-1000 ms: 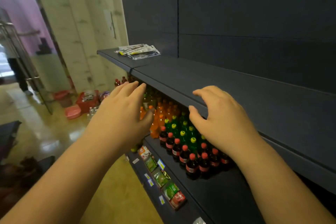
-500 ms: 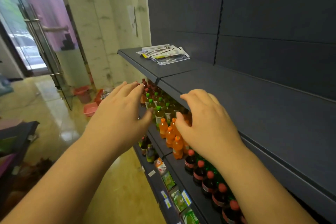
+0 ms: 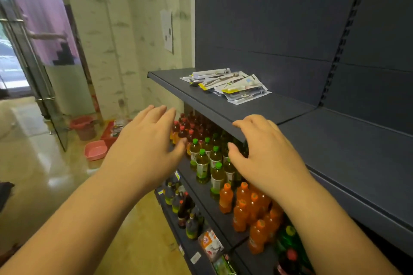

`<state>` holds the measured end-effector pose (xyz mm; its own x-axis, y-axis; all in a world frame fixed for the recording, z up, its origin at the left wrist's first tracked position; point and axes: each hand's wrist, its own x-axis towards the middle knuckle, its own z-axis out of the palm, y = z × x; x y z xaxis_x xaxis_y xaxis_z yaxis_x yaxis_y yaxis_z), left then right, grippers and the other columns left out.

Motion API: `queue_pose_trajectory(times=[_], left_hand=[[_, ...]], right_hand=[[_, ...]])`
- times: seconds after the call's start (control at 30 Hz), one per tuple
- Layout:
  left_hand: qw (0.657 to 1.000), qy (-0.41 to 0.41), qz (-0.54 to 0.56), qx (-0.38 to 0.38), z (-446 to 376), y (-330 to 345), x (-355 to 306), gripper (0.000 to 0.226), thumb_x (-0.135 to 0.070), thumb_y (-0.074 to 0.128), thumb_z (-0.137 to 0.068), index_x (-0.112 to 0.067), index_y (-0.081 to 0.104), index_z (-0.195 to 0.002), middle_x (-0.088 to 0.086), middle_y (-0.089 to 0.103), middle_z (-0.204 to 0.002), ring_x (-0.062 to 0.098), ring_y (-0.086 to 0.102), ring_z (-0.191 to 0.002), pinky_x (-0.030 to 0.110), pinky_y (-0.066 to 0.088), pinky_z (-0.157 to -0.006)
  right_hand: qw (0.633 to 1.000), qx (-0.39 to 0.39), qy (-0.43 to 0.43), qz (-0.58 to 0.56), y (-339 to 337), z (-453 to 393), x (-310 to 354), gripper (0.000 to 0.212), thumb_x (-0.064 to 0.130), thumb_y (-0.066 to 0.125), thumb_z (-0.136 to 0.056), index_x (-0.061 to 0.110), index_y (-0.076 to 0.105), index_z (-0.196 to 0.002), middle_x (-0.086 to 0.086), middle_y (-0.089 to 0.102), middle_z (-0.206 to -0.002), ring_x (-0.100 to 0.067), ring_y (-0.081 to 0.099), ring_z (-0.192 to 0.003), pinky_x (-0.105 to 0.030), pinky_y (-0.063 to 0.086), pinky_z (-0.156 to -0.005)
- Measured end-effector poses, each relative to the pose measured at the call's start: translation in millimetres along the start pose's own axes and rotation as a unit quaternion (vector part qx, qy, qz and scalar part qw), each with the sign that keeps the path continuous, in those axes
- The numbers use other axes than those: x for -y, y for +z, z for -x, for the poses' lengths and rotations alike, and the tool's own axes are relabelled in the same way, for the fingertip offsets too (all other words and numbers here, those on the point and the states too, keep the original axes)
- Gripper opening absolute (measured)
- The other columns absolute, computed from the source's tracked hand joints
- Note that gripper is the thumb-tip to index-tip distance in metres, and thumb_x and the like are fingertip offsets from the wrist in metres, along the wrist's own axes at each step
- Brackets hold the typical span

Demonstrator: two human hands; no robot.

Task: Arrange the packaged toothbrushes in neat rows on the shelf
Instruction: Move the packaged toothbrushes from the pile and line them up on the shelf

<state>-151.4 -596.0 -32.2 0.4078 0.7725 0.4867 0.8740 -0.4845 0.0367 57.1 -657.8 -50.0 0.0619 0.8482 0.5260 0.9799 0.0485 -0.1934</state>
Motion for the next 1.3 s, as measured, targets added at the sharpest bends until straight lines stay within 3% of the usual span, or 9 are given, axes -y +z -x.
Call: queue_pose_trajectory(times=[0.13, 0.37, 0.63, 0.77, 1.07, 1.3], left_hand=[[1.000, 0.014, 0.019, 0.006, -40, 25, 44, 0.068, -0.052, 0.047, -0.091, -0.019, 0.031, -0.149, 0.002, 0.034, -0.154, 0.021, 0.023, -0.145, 0.034, 0.021, -0.116], [0.998, 0.031, 0.045, 0.006, -117, 78, 94, 0.069, -0.052, 0.044, -0.092, -0.021, 0.027, -0.151, -0.001, 0.033, -0.154, 0.018, 0.022, -0.144, 0.033, 0.020, -0.115], [0.996, 0.076, 0.048, 0.007, -225, 121, 129, 0.067, -0.049, 0.047, -0.092, -0.021, 0.029, -0.150, -0.002, 0.035, -0.152, 0.015, 0.029, -0.139, 0.029, 0.023, -0.113], [0.994, 0.090, 0.054, -0.001, -261, 132, 141, 0.068, -0.050, 0.048, -0.091, -0.020, 0.032, -0.149, -0.001, 0.036, -0.152, 0.017, 0.031, -0.139, 0.032, 0.026, -0.112], [0.975, 0.158, 0.141, 0.061, -355, 193, 155, 0.063, -0.050, 0.051, -0.089, -0.021, 0.041, -0.144, -0.001, 0.045, -0.146, 0.020, 0.039, -0.134, 0.032, 0.031, -0.107], [0.952, 0.226, 0.194, 0.068, -433, 237, 168, 0.062, -0.051, 0.047, -0.092, -0.025, 0.037, -0.147, -0.006, 0.039, -0.150, 0.016, 0.035, -0.136, 0.034, 0.031, -0.109]], right_hand=[[1.000, 0.008, 0.026, 0.010, 35, -44, 7, 0.049, 0.048, 0.051, -0.094, 0.029, 0.046, -0.139, 0.012, 0.042, -0.130, -0.008, 0.041, -0.121, -0.024, 0.041, -0.090], [0.999, -0.010, 0.051, 0.014, 89, -126, 3, 0.052, 0.048, 0.050, -0.094, 0.027, 0.045, -0.142, 0.010, 0.041, -0.137, -0.009, 0.037, -0.127, -0.029, 0.040, -0.098], [0.996, -0.047, 0.075, 0.024, 139, -224, -1, 0.045, 0.047, 0.049, -0.094, 0.024, 0.051, -0.133, 0.005, 0.047, -0.122, -0.012, 0.043, -0.116, -0.030, 0.045, -0.093], [0.995, -0.048, 0.083, 0.036, 146, -239, 6, 0.041, 0.048, 0.047, -0.094, 0.026, 0.051, -0.128, 0.006, 0.047, -0.119, -0.011, 0.043, -0.112, -0.031, 0.046, -0.092], [0.984, 0.008, 0.149, 0.094, 177, -290, 5, 0.044, 0.050, 0.042, -0.095, 0.027, 0.046, -0.132, 0.006, 0.044, -0.123, -0.013, 0.040, -0.116, -0.031, 0.042, -0.095], [0.959, -0.022, 0.232, 0.161, 196, -331, -7, 0.046, 0.052, 0.046, -0.093, 0.027, 0.049, -0.133, 0.008, 0.047, -0.127, -0.012, 0.043, -0.117, -0.030, 0.045, -0.093]])
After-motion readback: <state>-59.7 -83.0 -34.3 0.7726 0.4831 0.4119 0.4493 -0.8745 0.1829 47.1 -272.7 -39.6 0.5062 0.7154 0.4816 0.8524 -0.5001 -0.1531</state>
